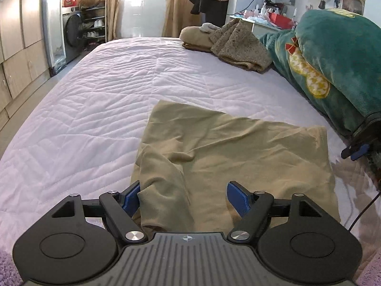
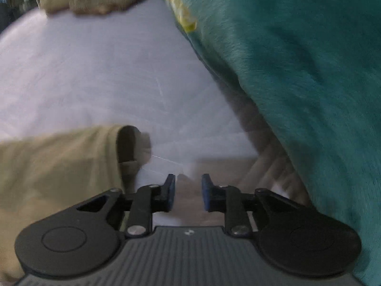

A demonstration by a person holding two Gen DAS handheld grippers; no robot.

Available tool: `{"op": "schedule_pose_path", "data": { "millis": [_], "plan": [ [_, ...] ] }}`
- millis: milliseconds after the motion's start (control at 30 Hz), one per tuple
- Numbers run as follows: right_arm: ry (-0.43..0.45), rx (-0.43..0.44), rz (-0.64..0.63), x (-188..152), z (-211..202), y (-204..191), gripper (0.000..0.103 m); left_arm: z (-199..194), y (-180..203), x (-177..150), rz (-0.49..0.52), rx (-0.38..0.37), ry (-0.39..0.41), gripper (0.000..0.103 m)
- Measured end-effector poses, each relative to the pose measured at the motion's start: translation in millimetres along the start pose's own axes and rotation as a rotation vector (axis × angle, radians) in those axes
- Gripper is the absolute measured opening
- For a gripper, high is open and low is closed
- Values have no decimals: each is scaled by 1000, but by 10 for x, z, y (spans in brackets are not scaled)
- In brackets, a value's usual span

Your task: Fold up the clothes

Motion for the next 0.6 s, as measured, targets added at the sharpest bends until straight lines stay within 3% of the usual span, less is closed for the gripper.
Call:
{"op": "schedule_pose_path", "data": {
  "millis": [100,133,167,300,400,500,600],
  "plan": [
    [25,89,-60,4,-256,-192,61,-14,-25,17,-28,-10,-6,77],
    [17,91,-80,-20,-226,-263,84,2,-40,29,-36,-11,-7,77],
    [8,92,-99,-44,-195,-334,97,18,-55,41,-44,-13,-9,77],
    [-25,96,-172,-137,-61,-606,100,111,-82,50,-108,-47,-47,84],
    [-65,70,-137,-174,225,-572,100,224,-50,16,-130,-88,-90,94],
    [-123,140,-37,-273,382,-494,100,331,1,13,-132,-123,-107,101],
    [-79,222,18,-280,406,-464,103,432,63,34,-122,-152,-101,100]
  ]
}}
Point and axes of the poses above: each gripper's, at about its wrist camera, not at the fingertips, and z roughly the way its jaws point, y to its right, x to its top, the point moved 4 cm from there along z, roughly the way its jaws point, and after that the axes turned 7 degrees about z, right-handed, at the moved point
